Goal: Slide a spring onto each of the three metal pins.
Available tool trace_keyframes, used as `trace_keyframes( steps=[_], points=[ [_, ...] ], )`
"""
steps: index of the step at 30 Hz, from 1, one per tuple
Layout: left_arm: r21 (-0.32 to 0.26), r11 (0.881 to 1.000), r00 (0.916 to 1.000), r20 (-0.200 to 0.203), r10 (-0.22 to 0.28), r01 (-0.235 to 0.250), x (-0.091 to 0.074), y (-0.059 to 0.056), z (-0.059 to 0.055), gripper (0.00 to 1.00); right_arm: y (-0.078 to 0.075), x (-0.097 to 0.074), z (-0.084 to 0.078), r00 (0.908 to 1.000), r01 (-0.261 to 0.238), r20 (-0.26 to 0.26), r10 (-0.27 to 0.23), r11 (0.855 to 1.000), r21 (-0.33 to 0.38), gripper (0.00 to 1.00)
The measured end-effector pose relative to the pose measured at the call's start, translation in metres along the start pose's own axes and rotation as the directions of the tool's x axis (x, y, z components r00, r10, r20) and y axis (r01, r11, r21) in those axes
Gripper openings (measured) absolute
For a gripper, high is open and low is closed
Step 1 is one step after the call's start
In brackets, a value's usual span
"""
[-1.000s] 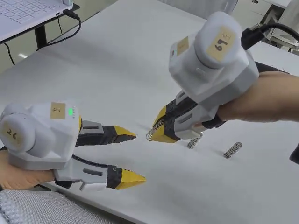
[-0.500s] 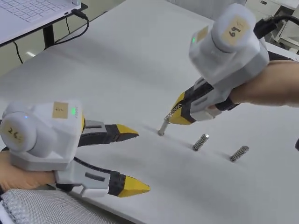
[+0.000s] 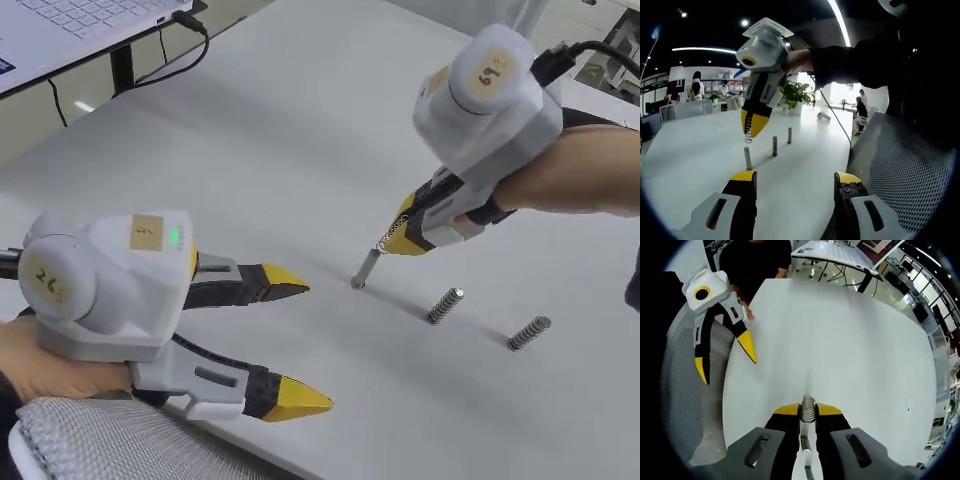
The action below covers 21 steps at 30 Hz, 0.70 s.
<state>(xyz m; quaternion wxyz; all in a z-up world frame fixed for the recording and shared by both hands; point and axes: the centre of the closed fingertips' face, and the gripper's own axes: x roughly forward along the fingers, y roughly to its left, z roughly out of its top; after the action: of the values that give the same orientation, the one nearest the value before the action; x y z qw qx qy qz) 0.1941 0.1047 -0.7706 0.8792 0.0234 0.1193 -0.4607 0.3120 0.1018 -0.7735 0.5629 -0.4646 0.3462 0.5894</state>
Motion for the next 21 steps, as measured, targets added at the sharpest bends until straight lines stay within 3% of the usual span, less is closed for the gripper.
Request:
trace_keyframes(
  steps=[21],
  points=[
    [0.003, 1.000, 1.0000, -0.005, 0.002, -0.002, 0.001, 0.001, -0.001, 0.54, -0.006, 0.025, -0.009, 0.9986, -0.029, -0.043, 0.029, 1.000, -0.005, 0.09]
  ],
)
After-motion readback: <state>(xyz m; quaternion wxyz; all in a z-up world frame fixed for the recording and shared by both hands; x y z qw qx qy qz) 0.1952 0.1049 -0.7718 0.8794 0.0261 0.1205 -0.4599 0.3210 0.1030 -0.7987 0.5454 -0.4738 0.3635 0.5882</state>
